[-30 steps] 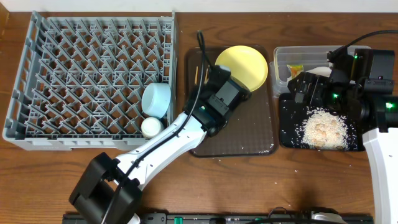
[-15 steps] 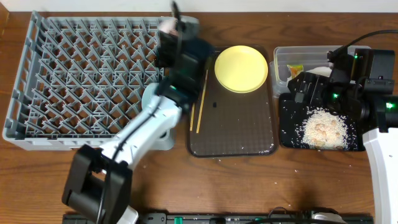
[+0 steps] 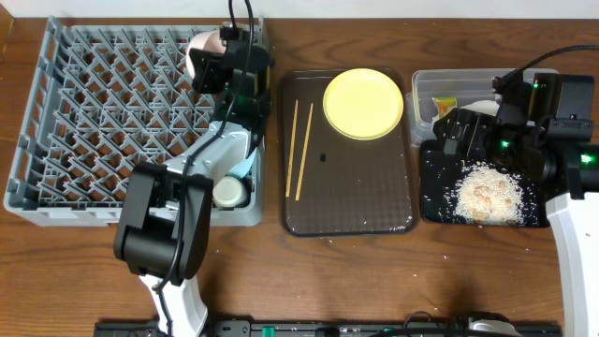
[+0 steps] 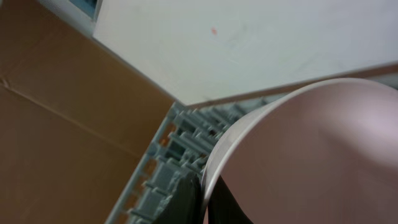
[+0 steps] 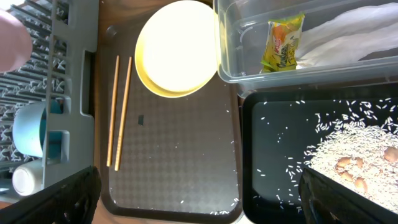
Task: Sort waste into correct bins and load items into the dishwasher
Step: 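Lift the pink bowl and carry it into the dish rack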
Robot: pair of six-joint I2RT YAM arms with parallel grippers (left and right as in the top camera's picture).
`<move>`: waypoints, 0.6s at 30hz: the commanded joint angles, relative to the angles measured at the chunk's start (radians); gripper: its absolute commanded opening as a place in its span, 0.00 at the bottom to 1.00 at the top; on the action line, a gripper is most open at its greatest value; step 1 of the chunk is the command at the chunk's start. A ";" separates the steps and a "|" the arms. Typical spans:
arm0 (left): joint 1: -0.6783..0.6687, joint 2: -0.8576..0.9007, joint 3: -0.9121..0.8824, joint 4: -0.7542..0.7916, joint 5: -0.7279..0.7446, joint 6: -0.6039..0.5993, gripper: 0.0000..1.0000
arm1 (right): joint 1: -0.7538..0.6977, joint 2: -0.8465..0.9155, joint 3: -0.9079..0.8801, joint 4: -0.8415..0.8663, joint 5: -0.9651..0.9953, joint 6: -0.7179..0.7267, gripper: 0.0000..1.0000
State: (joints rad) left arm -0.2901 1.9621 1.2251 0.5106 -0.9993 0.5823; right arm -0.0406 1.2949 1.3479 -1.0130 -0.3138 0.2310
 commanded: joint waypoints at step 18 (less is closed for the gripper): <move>-0.019 0.060 0.008 -0.008 -0.278 0.103 0.07 | -0.005 -0.006 0.018 -0.001 0.003 0.007 0.99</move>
State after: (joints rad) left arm -0.3019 2.0033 1.2255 0.5095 -1.1892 0.6518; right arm -0.0410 1.2949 1.3479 -1.0130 -0.3138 0.2310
